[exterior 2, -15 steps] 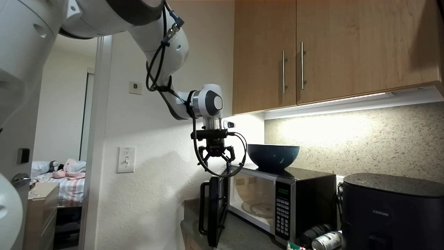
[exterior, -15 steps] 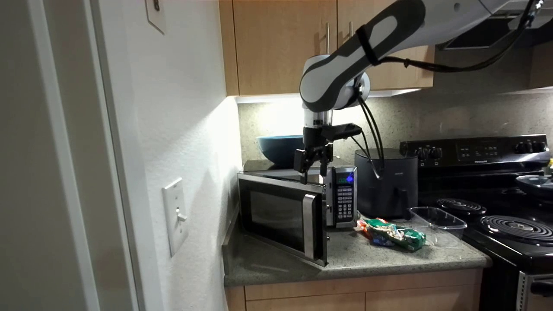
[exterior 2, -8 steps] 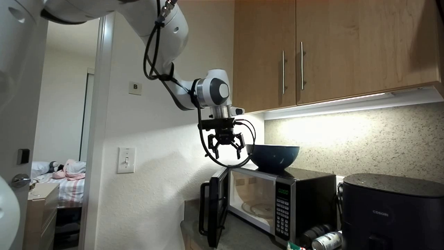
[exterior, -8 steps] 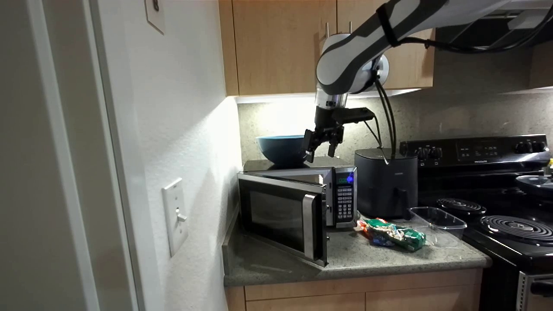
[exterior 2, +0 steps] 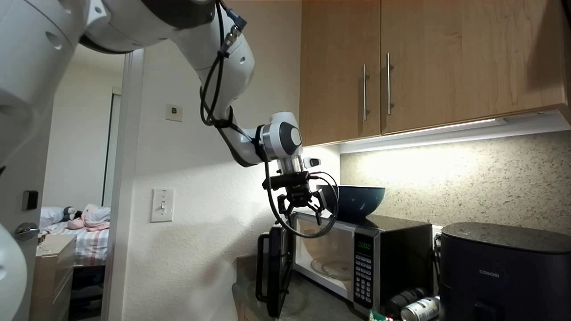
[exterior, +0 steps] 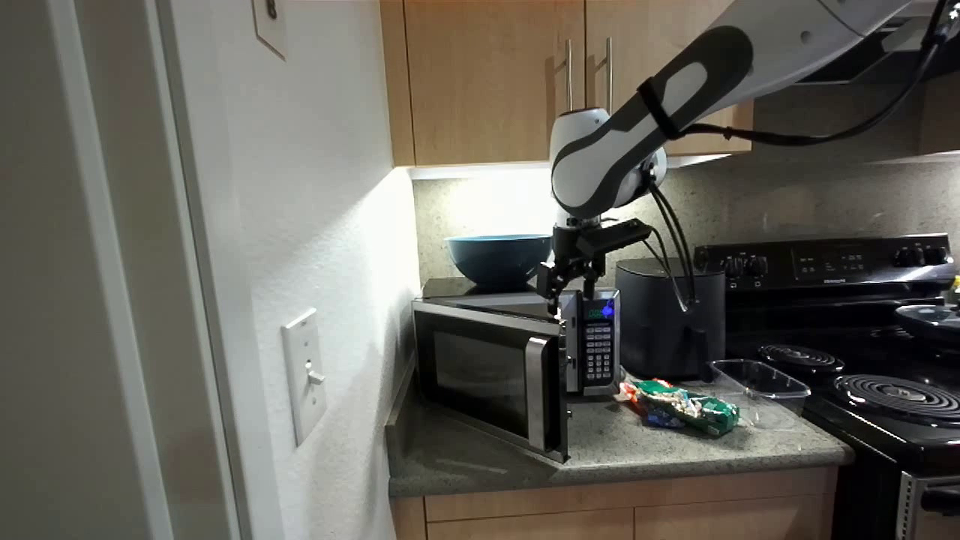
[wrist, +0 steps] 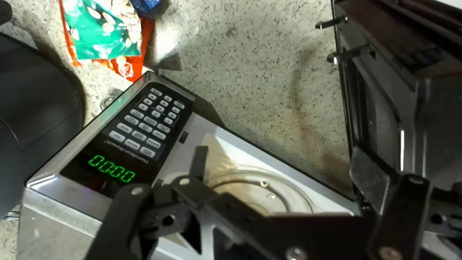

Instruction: Open the microwave door

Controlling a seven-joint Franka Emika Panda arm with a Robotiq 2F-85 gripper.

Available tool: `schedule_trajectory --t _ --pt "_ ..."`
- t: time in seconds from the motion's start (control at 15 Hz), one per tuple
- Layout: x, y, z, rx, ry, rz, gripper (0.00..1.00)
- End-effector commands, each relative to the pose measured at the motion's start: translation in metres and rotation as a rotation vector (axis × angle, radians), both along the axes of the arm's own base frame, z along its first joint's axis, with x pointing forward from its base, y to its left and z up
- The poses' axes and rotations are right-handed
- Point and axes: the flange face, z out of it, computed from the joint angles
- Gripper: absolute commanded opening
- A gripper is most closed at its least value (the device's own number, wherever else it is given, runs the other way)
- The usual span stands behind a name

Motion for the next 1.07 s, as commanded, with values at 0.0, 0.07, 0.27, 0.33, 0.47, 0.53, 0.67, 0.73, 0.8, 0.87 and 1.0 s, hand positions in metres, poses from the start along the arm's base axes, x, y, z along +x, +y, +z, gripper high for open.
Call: schedule_trajectory --t 0.0,0.07,0.27,0.33,0.47,0.53,0.67,0.73,0.8,0.87,1.0 --pt "0.008 0.009 -0.019 -0.022 0.053 0.005 1.0" --pt "0.008 0.012 -0.022 -0.018 0.064 0.014 1.0" --pt "0.001 0.028 -0.021 0.008 0.088 0.062 1.0" --pt "-0.003 0.036 -0.018 0.024 0.097 0.093 1.0" --pt "-0.011 0.057 -0.014 0.032 0.114 0.169 1.0" --pt "-0.015 0.069 -0.011 0.041 0.129 0.215 1.0" --pt "-0.019 0.088 -0.009 0.053 0.161 0.277 1.0" --pt "-0.021 0.094 -0.009 0.052 0.174 0.294 1.0" --pt "-0.023 0.099 -0.007 0.052 0.188 0.306 1.0" --pt "-0.024 0.101 -0.006 0.051 0.195 0.31 1.0" --pt "-0.027 0.103 -0.003 0.05 0.203 0.309 1.0"
